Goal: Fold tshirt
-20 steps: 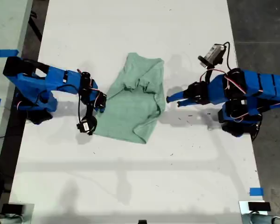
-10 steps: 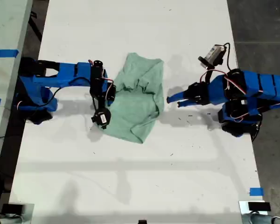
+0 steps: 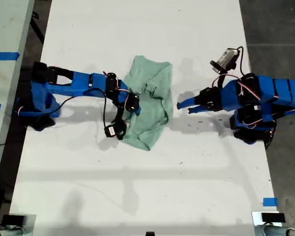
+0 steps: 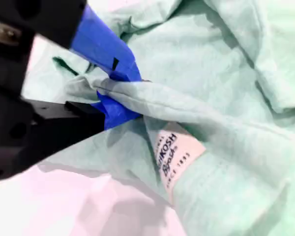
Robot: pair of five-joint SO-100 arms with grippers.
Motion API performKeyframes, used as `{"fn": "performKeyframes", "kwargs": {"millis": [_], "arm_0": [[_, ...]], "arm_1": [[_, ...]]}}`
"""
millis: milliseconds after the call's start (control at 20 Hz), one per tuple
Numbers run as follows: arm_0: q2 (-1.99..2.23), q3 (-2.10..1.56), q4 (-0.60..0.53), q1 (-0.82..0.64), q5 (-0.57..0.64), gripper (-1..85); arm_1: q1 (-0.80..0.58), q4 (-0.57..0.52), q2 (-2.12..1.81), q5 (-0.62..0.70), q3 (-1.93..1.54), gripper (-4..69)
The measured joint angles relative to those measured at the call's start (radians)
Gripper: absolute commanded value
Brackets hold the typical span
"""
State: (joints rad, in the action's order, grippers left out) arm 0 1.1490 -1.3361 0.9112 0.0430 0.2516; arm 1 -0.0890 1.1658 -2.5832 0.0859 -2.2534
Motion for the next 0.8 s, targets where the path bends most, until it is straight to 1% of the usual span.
{"fn": "performKeyframes", "kwargs": {"millis": [50, 100, 150, 200, 350, 450, 650, 700, 750, 800], "arm_0": [[-0.048, 0.002, -0.005, 0.0, -0.003, 3.2], [-0.103, 0.014, -0.002, 0.0, -0.011, 11.0], [-0.14, 0.048, 0.015, -0.005, -0.017, 17.1], [-0.156, 0.077, 0.041, -0.006, -0.023, 19.0], [-0.146, 0.097, 0.13, -0.009, -0.029, 20.8], [-0.087, 0.092, 0.233, -0.011, -0.029, 21.3], [0.183, 0.075, 0.393, -0.009, -0.029, 23.0], [0.265, 0.046, 0.428, -0.009, -0.029, 21.2], [0.356, -0.003, 0.453, -0.009, -0.029, 16.9], [0.457, -0.072, 0.466, -0.009, -0.029, 15.9]], "arm_1": [[0.0, 0.0, -0.002, 0.0, -0.002, 21.7], [0.003, 0.0, -0.002, 0.0, -0.002, 21.7], [0.003, 0.0, -0.002, -0.002, -0.002, 21.7], [0.005, 0.0, -0.002, -0.006, -0.002, 21.7], [0.011, 0.0, -0.002, -0.008, -0.006, 21.8], [0.011, 0.0, -0.009, -0.008, -0.011, 21.8], [0.011, 0.0, -0.029, -0.009, -0.028, 21.9], [0.011, 0.0, -0.035, -0.009, -0.028, 22.0], [0.011, 0.002, -0.044, -0.009, -0.028, 22.0], [0.011, 0.015, -0.06, -0.012, -0.031, 22.0]]}}
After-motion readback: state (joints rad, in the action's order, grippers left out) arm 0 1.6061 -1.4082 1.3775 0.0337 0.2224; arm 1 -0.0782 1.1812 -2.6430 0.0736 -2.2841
